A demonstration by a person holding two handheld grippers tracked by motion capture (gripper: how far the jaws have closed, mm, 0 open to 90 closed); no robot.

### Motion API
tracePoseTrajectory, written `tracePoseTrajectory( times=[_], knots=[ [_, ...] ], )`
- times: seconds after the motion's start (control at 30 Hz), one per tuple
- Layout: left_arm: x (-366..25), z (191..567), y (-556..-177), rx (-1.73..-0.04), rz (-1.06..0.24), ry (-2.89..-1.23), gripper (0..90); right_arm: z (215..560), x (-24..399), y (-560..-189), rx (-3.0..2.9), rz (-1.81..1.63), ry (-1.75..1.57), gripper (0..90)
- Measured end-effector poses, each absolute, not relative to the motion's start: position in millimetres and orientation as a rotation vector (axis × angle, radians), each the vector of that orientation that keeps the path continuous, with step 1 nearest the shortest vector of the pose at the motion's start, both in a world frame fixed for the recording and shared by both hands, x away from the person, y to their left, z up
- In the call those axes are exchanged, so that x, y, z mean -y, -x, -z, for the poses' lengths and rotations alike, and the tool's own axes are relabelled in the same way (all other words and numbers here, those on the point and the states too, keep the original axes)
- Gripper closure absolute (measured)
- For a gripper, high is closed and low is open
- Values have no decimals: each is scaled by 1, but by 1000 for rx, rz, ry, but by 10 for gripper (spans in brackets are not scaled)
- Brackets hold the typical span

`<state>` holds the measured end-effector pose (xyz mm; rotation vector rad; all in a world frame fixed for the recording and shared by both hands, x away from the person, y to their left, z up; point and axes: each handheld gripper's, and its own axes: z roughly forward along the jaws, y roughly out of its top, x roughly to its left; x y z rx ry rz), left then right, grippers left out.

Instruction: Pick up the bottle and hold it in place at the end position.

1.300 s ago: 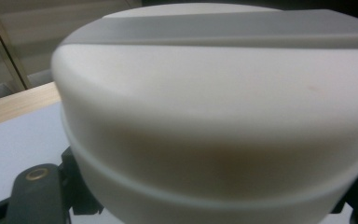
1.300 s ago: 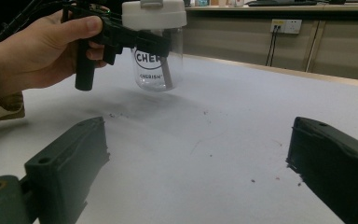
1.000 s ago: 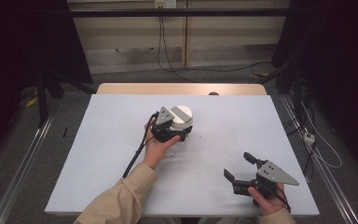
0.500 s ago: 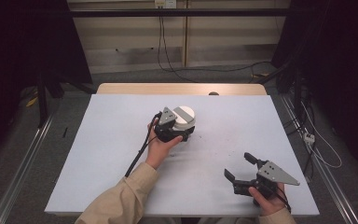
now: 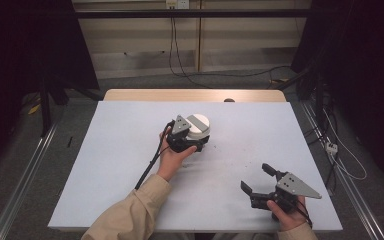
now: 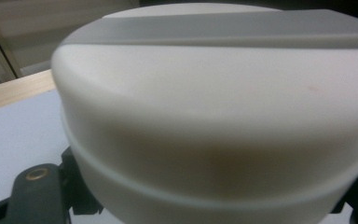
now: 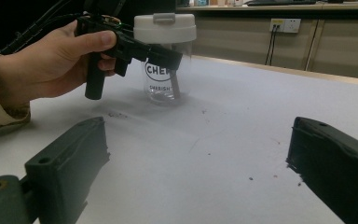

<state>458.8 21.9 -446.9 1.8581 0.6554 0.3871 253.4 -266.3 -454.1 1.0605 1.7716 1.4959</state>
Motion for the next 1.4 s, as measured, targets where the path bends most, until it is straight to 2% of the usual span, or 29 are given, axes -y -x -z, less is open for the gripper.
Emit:
tracePoseTrajectory(
  times=[0.87,1.4],
  knots=[
    [-21,454,-455,-627,-422,-1862,187,454,267,-256,-1784,-1475,-1060,43],
    [-22,457,-454,-623,-426,-1848,187,450,258,-297,-1811,-1434,-1144,39]
  ],
)
